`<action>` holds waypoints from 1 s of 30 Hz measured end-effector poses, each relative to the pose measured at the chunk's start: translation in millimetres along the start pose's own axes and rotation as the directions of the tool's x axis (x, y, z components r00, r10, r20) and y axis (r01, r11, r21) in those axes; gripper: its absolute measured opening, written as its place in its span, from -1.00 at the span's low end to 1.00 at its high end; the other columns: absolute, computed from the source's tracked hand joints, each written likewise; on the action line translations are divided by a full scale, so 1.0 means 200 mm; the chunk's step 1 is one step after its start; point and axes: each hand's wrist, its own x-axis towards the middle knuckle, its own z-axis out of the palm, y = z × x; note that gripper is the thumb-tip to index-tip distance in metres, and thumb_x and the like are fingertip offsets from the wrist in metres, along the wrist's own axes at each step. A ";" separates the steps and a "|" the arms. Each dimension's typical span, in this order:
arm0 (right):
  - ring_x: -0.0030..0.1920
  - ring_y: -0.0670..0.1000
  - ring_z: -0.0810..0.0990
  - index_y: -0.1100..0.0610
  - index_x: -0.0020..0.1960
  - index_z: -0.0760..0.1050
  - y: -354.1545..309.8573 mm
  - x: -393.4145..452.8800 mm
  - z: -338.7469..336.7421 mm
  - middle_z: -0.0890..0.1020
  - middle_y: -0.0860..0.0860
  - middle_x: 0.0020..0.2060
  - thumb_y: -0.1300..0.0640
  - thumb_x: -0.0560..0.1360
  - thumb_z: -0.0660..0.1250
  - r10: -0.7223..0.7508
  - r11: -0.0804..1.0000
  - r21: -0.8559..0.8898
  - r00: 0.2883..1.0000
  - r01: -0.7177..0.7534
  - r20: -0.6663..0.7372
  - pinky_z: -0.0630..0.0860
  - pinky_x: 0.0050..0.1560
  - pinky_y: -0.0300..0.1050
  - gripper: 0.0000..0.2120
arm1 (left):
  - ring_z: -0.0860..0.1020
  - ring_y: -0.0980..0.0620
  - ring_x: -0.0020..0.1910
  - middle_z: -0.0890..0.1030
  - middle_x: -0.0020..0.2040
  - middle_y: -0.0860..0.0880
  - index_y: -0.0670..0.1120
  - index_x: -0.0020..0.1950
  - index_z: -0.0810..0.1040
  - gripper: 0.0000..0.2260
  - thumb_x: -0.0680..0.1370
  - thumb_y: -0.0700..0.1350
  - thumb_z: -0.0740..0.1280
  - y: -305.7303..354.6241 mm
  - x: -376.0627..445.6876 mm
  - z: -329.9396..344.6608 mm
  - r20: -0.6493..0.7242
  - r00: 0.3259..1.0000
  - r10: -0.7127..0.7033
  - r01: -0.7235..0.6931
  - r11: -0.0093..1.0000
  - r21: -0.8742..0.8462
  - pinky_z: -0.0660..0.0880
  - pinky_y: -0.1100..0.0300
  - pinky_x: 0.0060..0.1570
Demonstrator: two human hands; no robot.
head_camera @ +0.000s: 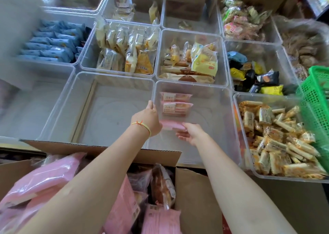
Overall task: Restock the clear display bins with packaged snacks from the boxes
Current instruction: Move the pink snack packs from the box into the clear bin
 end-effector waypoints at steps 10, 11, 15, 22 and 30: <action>-0.03 0.15 0.68 0.19 0.26 0.50 -0.11 0.02 0.05 0.64 0.23 0.16 0.11 0.66 0.26 -0.109 0.943 0.330 0.982 0.053 0.154 0.65 -0.09 -0.07 -0.77 | 0.43 -0.02 0.39 -0.13 0.62 0.08 -0.11 0.62 -0.07 -0.36 0.62 -0.03 0.17 0.00 0.00 0.01 -0.003 1.000 -0.008 0.008 0.999 0.032 0.47 0.04 0.08; -0.07 0.15 0.67 0.20 0.23 0.50 -0.11 0.03 0.06 0.64 0.24 0.14 0.15 0.66 0.25 -0.112 0.941 0.332 0.984 0.062 0.135 0.66 -0.14 -0.08 -0.80 | 0.43 -0.02 0.39 -0.13 0.62 0.08 -0.11 0.62 -0.07 -0.36 0.62 -0.03 0.16 0.00 0.00 0.01 -0.003 1.000 -0.009 0.009 0.999 0.034 0.47 0.04 0.09; -0.18 0.14 0.69 0.29 0.22 0.51 -0.10 0.05 0.07 0.66 0.23 0.00 0.27 0.62 0.28 -0.074 0.954 0.292 0.997 0.066 0.016 0.63 -0.37 -0.11 -0.80 | 0.43 -0.02 0.39 -0.12 0.62 0.08 -0.09 0.62 -0.06 -0.36 0.62 -0.01 0.17 0.00 0.00 0.01 -0.008 1.000 -0.014 0.015 0.999 0.030 0.47 0.04 0.11; -0.16 0.12 0.65 0.24 0.25 0.50 -0.13 0.05 0.09 0.64 0.17 -0.03 0.26 0.63 0.23 -0.110 0.978 0.181 0.993 0.100 0.048 0.61 -0.26 -0.07 -0.77 | 0.48 -0.05 0.33 -0.07 0.62 0.07 -0.10 0.60 0.00 -0.42 0.62 -0.04 0.12 0.01 0.01 0.02 -0.028 0.999 -0.022 0.023 0.999 0.022 0.43 0.06 -0.03; -0.25 0.10 0.63 0.21 0.11 0.49 -0.13 -0.20 0.05 0.61 0.16 -0.16 0.31 0.63 0.14 -0.207 0.977 0.053 0.978 0.206 -0.001 0.61 -0.19 -0.07 -0.83 | 0.43 -0.05 0.39 -0.09 0.62 0.06 -0.11 0.61 -0.02 -0.41 0.62 -0.07 0.11 0.00 0.01 0.00 0.024 0.999 -0.029 0.028 0.998 0.063 0.44 0.03 0.05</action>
